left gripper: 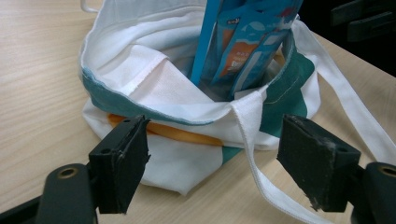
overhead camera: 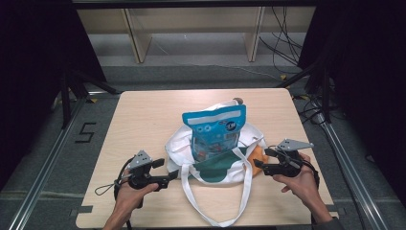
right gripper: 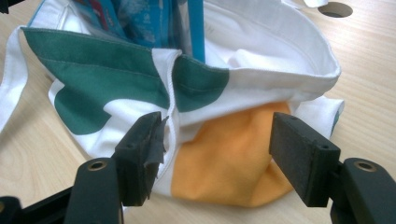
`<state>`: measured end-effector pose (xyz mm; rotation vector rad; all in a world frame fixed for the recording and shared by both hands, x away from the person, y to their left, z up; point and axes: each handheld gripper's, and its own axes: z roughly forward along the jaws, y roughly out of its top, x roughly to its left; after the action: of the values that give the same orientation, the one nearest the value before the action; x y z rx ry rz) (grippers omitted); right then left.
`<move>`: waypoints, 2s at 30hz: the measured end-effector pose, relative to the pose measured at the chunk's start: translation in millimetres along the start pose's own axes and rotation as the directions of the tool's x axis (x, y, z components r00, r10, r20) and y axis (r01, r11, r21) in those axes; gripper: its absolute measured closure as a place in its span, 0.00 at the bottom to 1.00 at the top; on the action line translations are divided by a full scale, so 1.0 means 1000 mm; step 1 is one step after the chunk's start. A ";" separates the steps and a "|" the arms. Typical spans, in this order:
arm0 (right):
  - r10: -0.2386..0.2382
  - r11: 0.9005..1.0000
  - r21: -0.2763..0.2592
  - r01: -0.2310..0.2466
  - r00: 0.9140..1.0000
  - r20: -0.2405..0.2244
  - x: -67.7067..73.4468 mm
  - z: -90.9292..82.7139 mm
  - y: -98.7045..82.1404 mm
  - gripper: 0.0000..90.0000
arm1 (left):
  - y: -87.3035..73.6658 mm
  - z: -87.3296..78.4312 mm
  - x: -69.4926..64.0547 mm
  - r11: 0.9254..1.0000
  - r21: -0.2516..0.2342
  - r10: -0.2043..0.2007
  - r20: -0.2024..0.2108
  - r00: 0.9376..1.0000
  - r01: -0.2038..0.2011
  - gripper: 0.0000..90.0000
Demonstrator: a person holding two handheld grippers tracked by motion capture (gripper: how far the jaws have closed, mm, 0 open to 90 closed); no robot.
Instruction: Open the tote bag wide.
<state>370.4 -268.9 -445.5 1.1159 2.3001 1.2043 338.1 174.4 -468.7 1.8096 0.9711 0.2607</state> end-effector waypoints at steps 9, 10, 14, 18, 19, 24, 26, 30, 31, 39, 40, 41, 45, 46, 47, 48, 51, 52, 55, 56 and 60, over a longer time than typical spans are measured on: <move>-0.001 1.000 0.016 0.001 1.000 -0.013 0.003 -0.001 -0.007 0.39 | -0.008 0.000 -0.008 1.000 0.007 0.014 0.006 1.000 -0.014 0.19; 0.020 1.000 0.012 -0.020 1.000 -0.024 0.005 0.000 -0.009 0.39 | -0.008 0.000 -0.009 1.000 0.007 0.019 0.005 1.000 -0.019 0.19; 0.017 1.000 0.016 -0.017 1.000 -0.010 0.005 -0.001 -0.012 0.39 | -0.013 0.000 -0.010 1.000 0.011 0.026 -0.004 1.000 -0.026 0.17; 0.020 0.999 0.025 -0.019 1.000 -0.024 0.007 -0.001 -0.014 0.39 | -0.018 0.001 -0.011 1.000 0.010 0.025 0.001 1.000 -0.025 0.17; 0.002 0.999 0.035 -0.001 1.000 -0.019 0.006 -0.002 -0.015 0.39 | -0.019 0.001 -0.011 0.999 0.014 0.034 -0.001 0.999 -0.034 0.17; -0.010 1.000 0.029 0.010 1.000 -0.019 0.009 -0.001 -0.018 0.39 | -0.027 0.001 -0.015 0.998 0.032 0.053 -0.009 0.999 -0.053 0.17; -0.002 0.999 0.039 0.003 1.000 -0.019 0.011 -0.002 -0.020 0.38 | -0.031 0.000 -0.017 0.998 0.033 0.058 -0.012 0.998 -0.058 0.17; -0.019 0.999 0.043 0.020 0.999 -0.026 0.014 -0.004 -0.024 0.38 | -0.037 -0.003 -0.024 0.996 0.052 0.080 -0.012 0.997 -0.079 0.17; 0.004 0.999 0.040 -0.003 1.000 -0.026 0.017 -0.004 -0.027 0.38 | -0.038 -0.003 -0.025 0.995 0.057 0.086 -0.011 0.996 -0.085 0.17; -0.003 0.999 0.050 0.006 0.999 -0.053 0.029 -0.010 -0.041 0.35 | -0.043 -0.004 -0.034 0.986 0.072 0.152 -0.002 0.988 -0.151 0.17; -0.005 0.998 0.056 0.007 0.999 -0.036 0.030 -0.012 -0.043 0.35 | -0.045 -0.004 -0.036 0.988 0.079 0.130 -0.010 0.991 -0.129 0.17; -0.007 0.998 0.064 0.010 0.999 -0.044 0.032 -0.013 -0.045 0.35 | -0.046 -0.004 -0.037 0.988 0.082 0.134 -0.010 0.991 -0.132 0.17; -0.043 0.997 0.070 0.045 0.998 -0.040 0.036 -0.015 -0.052 0.31 | -0.050 -0.002 -0.041 0.985 0.103 0.137 -0.008 0.991 -0.136 0.17; -0.025 0.997 0.075 0.028 0.999 -0.043 0.038 -0.015 -0.054 0.30 | -0.050 -0.002 -0.042 0.984 0.110 0.138 -0.001 0.990 -0.137 0.17; -0.023 0.997 0.075 0.027 0.998 -0.051 0.039 -0.015 -0.056 0.30 | -0.051 -0.002 -0.044 0.983 0.113 0.142 0.000 0.990 -0.141 0.17; -0.045 0.995 0.085 0.048 0.998 -0.041 0.039 -0.016 -0.057 0.29 | -0.051 -0.002 -0.044 0.982 0.123 0.145 -0.001 0.989 -0.144 0.17; -0.050 0.992 0.111 0.054 0.998 -0.031 0.042 -0.016 -0.063 0.28 | -0.051 -0.003 -0.046 0.980 0.118 0.163 -0.015 0.987 -0.160 0.17; -0.052 0.991 0.120 0.055 0.998 -0.032 0.043 -0.016 -0.065 0.28 | -0.052 -0.003 -0.047 0.984 0.107 0.144 -0.012 0.989 -0.142 0.17; -0.020 0.991 0.132 0.025 0.999 -0.041 0.048 -0.019 -0.070 0.28 | -0.053 -0.005 -0.049 0.981 0.126 0.152 -0.018 0.988 -0.149 0.17; -0.051 0.991 0.119 0.055 0.998 -0.037 0.047 -0.020 -0.071 0.28 | -0.054 -0.006 -0.049 0.979 0.129 0.162 -0.008 0.987 -0.160 0.17; -0.024 0.990 0.141 0.032 0.998 -0.057 0.051 -0.023 -0.078 0.28 | -0.055 -0.006 -0.051 0.972 0.153 0.184 -0.008 0.983 -0.181 0.17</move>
<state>285.8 -269.5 -490.5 1.1065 2.4682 1.0892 274.0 150.1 -500.7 2.0434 0.8594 0.3292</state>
